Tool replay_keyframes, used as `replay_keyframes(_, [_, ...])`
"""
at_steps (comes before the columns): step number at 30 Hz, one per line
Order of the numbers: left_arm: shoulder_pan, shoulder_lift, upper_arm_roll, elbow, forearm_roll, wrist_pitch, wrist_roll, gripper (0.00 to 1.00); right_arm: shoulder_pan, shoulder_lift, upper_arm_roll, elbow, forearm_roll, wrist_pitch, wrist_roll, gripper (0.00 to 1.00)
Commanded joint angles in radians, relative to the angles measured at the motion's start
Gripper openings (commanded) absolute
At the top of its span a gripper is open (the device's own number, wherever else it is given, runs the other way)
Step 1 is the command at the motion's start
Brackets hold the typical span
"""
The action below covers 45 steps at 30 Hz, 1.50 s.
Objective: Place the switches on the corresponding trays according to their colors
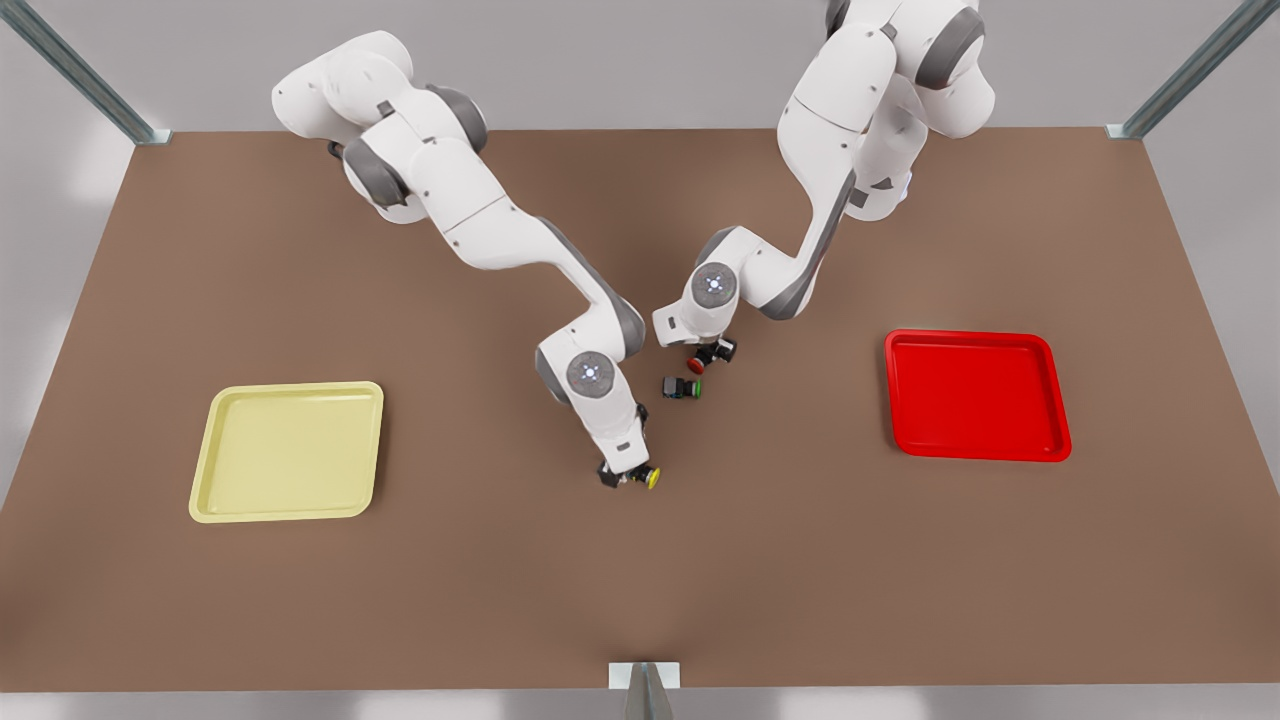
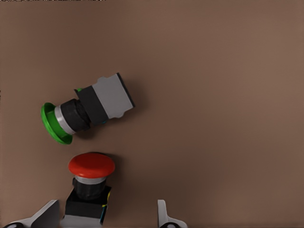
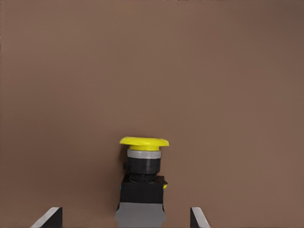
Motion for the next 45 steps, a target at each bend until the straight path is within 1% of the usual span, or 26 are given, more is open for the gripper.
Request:
replay_keyframes(1, [0.001,-0.001,0.001,0.000,0.001,0.012,0.115,1.00,0.004,0.007,0.001,0.001,0.008,0.101,-0.282,1.00])
replay_keyframes(4, [0.002,-0.001,0.006,-0.002,0.001,0.012,0.123,1.00,0.006,0.018,0.001,-0.001,0.088,0.092,-0.183,1.00])
replay_keyframes(8, [0.004,-0.001,0.026,-0.006,0.003,0.012,0.145,1.00,-0.002,0.027,0.001,-0.001,0.088,0.093,-0.185,1.00])
replay_keyframes(21, [-0.001,0.019,0.026,-0.022,0.006,0.020,0.160,1.00,-0.014,0.056,-0.001,0.001,0.102,0.100,-0.182,1.00])
replay_keyframes(22, [-0.002,0.024,0.026,-0.022,0.006,0.022,0.160,1.00,-0.012,0.056,-0.001,0.001,0.102,0.100,-0.182,0.97])
replay_keyframes(23, [-0.002,0.027,0.026,-0.022,0.006,0.023,0.160,1.00,-0.012,0.056,-0.001,0.001,0.102,0.100,-0.180,0.85])
replay_keyframes(24, [-0.002,0.031,0.024,-0.022,0.006,0.023,0.160,1.00,-0.012,0.056,-0.001,0.001,0.102,0.100,-0.180,0.80])
replay_keyframes(26, [-0.004,0.033,0.024,-0.022,0.006,0.023,0.160,0.99,-0.012,0.056,-0.001,0.001,0.102,0.100,-0.179,0.80])
replay_keyframes(27, [-0.004,0.033,0.024,-0.022,0.006,0.023,0.158,0.78,-0.012,0.056,-0.001,0.001,0.102,0.101,-0.179,0.79])
replay_keyframes(28, [-0.004,0.033,0.024,-0.022,0.006,0.023,0.158,0.66,-0.012,0.055,-0.001,0.001,0.102,0.100,-0.179,0.78])
replay_keyframes(29, [-0.004,0.033,0.024,-0.022,0.006,0.023,0.157,0.62,-0.014,0.055,-0.002,0.001,0.102,0.100,-0.180,0.75])
replay_keyframes(32, [-0.004,0.034,0.024,-0.022,0.004,0.023,0.157,0.59,-0.014,0.053,-0.004,0.001,0.102,0.100,-0.180,0.66])
replay_keyframes(33, [-0.004,0.034,0.024,-0.022,0.003,0.023,0.155,0.59,-0.017,0.052,-0.004,0.001,0.100,0.100,-0.180,0.60])
replay_keyframes(35, [-0.002,0.031,0.024,-0.022,0.003,0.015,0.152,0.56,-0.023,0.050,-0.004,0.001,0.102,0.100,-0.182,0.53])
replay_keyframes(36, [-0.001,0.028,0.026,-0.020,0.003,0.003,0.151,0.55,-0.023,0.049,-0.004,0.001,0.102,0.100,-0.182,0.44])
replay_keyframes(38, [0.001,0.025,0.026,-0.019,0.003,-0.006,0.145,0.51,-0.025,0.047,-0.004,0.001,0.103,0.100,-0.182,0.44])
replay_keyframes(41, [0.002,0.024,0.027,-0.017,0.001,-0.014,0.148,0.51,-0.038,0.033,-0.002,-0.001,0.111,0.092,-0.180,0.44])
replay_keyframes(43, [0.002,-0.022,0.047,-0.017,0.003,-0.127,0.157,0.51,-0.060,0.003,-0.001,-0.005,0.108,0.028,-0.180,0.44])
replay_keyframes(44, [0.002,-0.077,0.075,-0.017,0.003,-0.225,0.161,0.51,-0.075,-0.026,-0.004,-0.010,0.105,-0.025,-0.183,0.44])
replay_keyframes(45, [0.001,-0.134,0.115,-0.019,0.001,-0.323,0.197,0.51,-0.107,-0.066,-0.005,-0.016,0.094,-0.127,-0.193,0.44])
